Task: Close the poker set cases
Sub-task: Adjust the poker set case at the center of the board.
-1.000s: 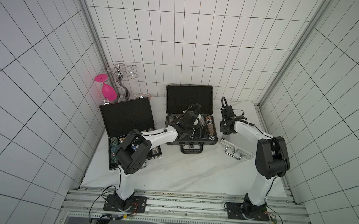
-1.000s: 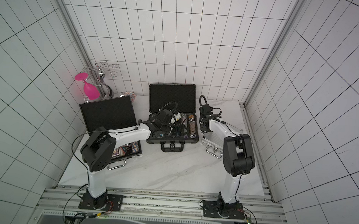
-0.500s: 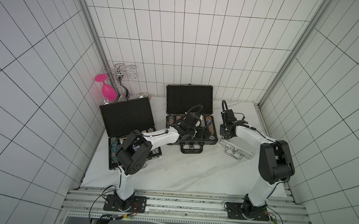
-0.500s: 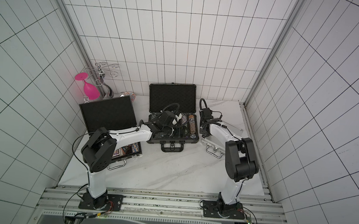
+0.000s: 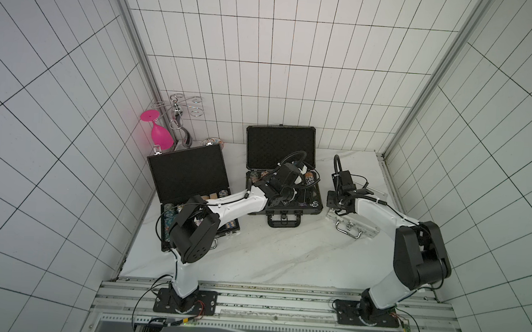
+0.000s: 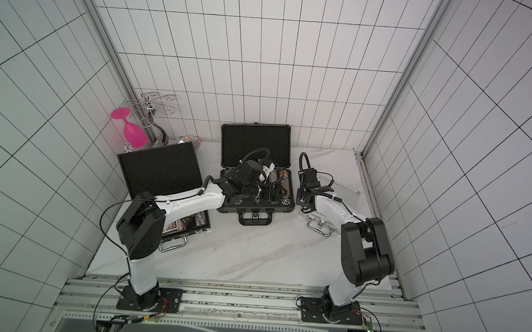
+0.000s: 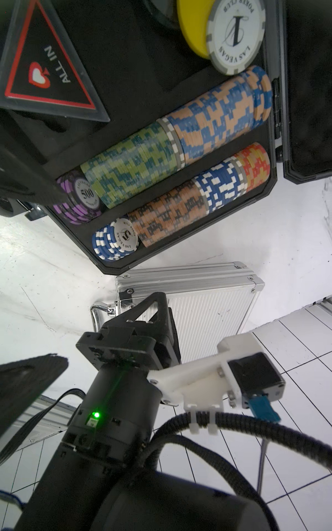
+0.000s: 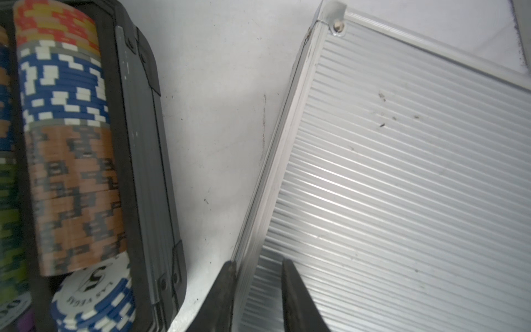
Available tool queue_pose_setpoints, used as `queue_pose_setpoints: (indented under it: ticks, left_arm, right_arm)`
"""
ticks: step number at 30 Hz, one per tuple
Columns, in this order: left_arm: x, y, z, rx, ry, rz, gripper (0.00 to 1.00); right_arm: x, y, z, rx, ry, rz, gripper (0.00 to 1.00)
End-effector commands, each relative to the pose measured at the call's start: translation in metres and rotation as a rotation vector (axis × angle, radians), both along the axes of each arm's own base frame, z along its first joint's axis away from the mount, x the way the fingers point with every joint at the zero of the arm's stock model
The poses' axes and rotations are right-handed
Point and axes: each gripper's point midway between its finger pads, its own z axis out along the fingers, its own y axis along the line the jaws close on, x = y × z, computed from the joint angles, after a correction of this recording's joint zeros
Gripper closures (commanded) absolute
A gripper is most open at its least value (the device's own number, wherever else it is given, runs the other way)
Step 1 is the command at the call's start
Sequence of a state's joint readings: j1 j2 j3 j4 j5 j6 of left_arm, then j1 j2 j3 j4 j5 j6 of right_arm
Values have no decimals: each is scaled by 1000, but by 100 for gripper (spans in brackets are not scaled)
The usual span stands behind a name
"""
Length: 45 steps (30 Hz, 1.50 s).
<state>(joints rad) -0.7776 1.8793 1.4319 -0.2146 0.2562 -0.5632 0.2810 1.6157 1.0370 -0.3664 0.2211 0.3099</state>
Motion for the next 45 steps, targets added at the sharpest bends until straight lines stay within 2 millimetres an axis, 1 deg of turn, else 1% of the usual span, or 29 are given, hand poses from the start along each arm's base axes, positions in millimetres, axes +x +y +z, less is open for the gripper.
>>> queue_pose_setpoints:
  ticks: [1, 3, 6, 8, 9, 10, 11, 13, 14, 17, 20, 24, 28, 31, 34, 37, 39, 41, 43, 45]
  left_arm:
    - [-5, -12, 10, 8, -33, -29, 17]
    - [-10, -23, 6, 8, -28, -51, 18]
    - [-14, -38, 1, 7, -24, -78, 21]
    - [-17, -50, -3, 8, -24, -106, 22]
    - [-19, -56, -6, 11, -25, -118, 22]
    - [-21, -63, -9, 19, -29, -131, 22]
    - [-23, -70, -15, 30, -27, -144, 22]
    - [-24, -83, -25, 42, -21, -155, 21]
    - [-24, -90, -28, 43, -22, -161, 20]
    - [-24, -106, -38, 47, -29, -169, 19]
    - [-20, -119, -45, 50, -45, -174, 19]
    - [-10, -125, -56, 73, -46, -153, 19]
    - [-5, -129, -67, 75, -45, -134, 20]
    - [-1, -128, -74, 86, -47, -120, 22]
    - [-3, -134, -79, 76, -32, -142, 27]
    - [-5, -139, -83, 74, -17, -154, 33]
    - [-9, -142, -88, 78, -7, -165, 40]
    - [-11, -142, -93, 86, -2, -166, 42]
    - [-12, -141, -99, 106, 4, -161, 45]
    - [-15, -138, -103, 132, 7, -166, 53]
  right_arm:
    - [-40, -17, -23, 5, 124, -26, 71]
    - [-39, -20, -14, 54, 105, -33, 70]
    - [-27, -31, 18, 159, 25, -67, 66]
    - [-21, -48, 44, 211, -43, -111, 61]
    - [-20, -56, 53, 228, -68, -133, 57]
    - [-20, -68, 61, 242, -93, -165, 53]
    - [-21, -82, 65, 244, -110, -206, 51]
    - [-28, -111, 63, 243, -119, -297, 47]
    - [-34, -126, 58, 251, -116, -353, 46]
    - [-50, -159, 47, 268, -132, -492, 44]
    - [-63, -172, 34, 283, -128, -578, 42]
    - [-76, -185, 21, 263, -115, -638, 41]
    - [-82, -184, 4, 318, -86, -639, 42]
    - [-81, -174, -5, 376, -75, -606, 44]
    - [-83, -164, -13, 415, -52, -583, 46]
    - [-90, -160, -21, 417, -33, -570, 48]
    - [-94, -157, -25, 424, -20, -563, 52]
    - [-98, -151, -29, 448, -13, -557, 57]
    - [-102, -145, -33, 474, -5, -555, 61]
    - [-107, -140, -35, 491, 1, -552, 65]
